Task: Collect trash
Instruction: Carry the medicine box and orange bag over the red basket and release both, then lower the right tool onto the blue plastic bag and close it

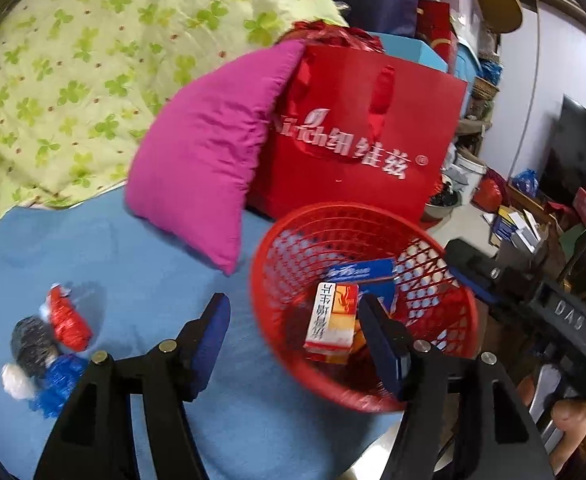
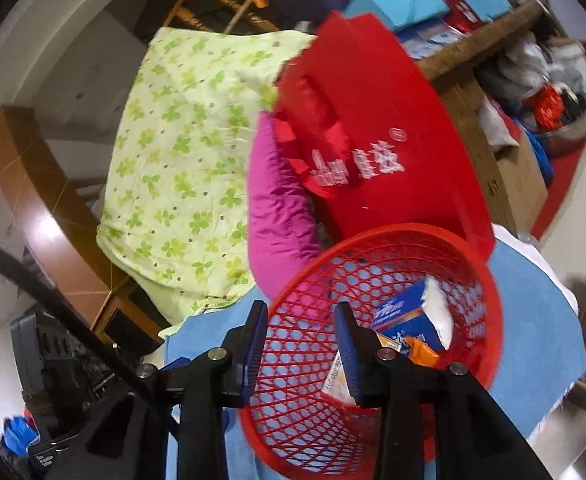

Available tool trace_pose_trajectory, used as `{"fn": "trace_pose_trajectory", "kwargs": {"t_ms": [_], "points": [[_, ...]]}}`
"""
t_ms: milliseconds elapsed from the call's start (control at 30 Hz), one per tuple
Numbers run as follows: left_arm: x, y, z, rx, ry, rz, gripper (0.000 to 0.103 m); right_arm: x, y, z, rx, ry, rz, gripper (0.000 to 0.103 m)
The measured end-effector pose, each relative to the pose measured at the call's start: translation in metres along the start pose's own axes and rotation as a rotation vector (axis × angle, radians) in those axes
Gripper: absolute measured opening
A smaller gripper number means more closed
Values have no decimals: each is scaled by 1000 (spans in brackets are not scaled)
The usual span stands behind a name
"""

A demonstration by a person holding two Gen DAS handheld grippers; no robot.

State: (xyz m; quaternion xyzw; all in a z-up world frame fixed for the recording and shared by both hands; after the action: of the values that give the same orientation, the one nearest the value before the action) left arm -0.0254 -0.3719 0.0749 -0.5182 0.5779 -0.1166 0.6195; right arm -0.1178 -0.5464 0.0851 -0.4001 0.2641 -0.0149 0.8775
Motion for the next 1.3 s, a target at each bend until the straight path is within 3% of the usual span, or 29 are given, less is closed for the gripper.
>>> {"fn": "trace_pose_trajectory", "kwargs": {"t_ms": [100, 300, 333, 400, 467, 700, 1000, 1300], "points": [[-19, 17, 25, -39, -37, -7, 68, -2, 6, 24, -62, -31, -17, 38], [-65, 69, 98, -139, -185, -1, 68, -4, 34, 88, -220, -114, -33, 40], [-76, 78, 111, -157, -215, -4, 68, -3, 40, 97, -238, -127, -27, 54], [-95, 95, 138, -193, -276, -7, 68, 2, 54, 115, -267, -147, -14, 69], [-115, 114, 168, -239, -332, -8, 68, 6, 66, 129, -289, -170, -4, 69], [-166, 163, 246, -402, -465, -25, 68, 45, 127, 179, -353, -222, 155, 69], [-179, 190, 295, -471, -480, -28, 68, 111, 218, 209, -352, -225, 453, 69], [-168, 187, 322, -494, -427, -17, 68, 184, 263, 217, -178, -195, 662, 69]]}}
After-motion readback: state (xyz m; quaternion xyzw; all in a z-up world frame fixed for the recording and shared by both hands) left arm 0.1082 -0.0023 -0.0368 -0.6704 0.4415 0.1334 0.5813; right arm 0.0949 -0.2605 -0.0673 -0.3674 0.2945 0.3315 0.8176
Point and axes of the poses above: each gripper's, at about its wrist camera, not at the fingertips, and x roughly the way its jaws point, z to its left, y to its underside, the point moved 9 cm from there along x, roughly the way its jaws point, and after that the axes turned 11 degrees about y, right-handed, at the moved point
